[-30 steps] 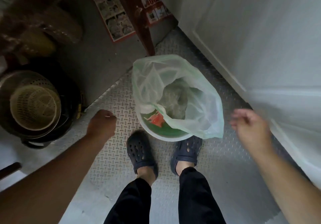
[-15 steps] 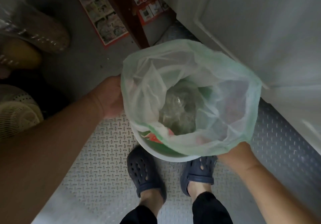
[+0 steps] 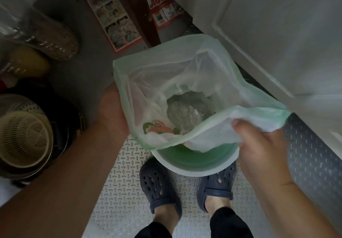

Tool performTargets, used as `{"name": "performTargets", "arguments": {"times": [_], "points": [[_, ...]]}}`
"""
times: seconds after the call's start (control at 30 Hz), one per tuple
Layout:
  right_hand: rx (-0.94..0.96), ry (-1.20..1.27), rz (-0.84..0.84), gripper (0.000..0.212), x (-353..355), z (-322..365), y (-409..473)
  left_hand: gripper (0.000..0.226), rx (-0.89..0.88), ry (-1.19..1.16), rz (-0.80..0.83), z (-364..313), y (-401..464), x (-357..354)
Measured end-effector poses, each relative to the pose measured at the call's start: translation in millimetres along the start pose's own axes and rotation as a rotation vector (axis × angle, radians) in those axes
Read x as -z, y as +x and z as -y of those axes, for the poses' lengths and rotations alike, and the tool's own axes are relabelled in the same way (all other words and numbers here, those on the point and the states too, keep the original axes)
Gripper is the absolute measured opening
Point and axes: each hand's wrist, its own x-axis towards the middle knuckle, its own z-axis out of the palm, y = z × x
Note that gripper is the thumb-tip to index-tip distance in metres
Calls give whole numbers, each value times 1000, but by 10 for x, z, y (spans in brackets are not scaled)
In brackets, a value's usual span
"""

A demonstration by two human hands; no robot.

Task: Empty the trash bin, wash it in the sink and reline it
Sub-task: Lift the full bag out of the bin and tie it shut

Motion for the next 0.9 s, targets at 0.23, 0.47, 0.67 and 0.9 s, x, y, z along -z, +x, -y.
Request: {"name": "performTargets", "arguments": {"times": [0.23, 0.47, 0.67, 0.9], "points": [[-264, 774, -66, 45, 209, -116, 74, 43, -79, -224, -272, 101, 109, 146], [-368, 1032, -193, 44, 416, -284, -37, 26, -57, -212, -351, 197, 94, 367], [-336, 1077, -161, 33, 490, -175, 57, 31, -68, -332, -157, 147, 42, 245], [-104, 567, 266, 29, 350, 113, 378, 33, -180, -19, -65, 81, -165, -223]]}}
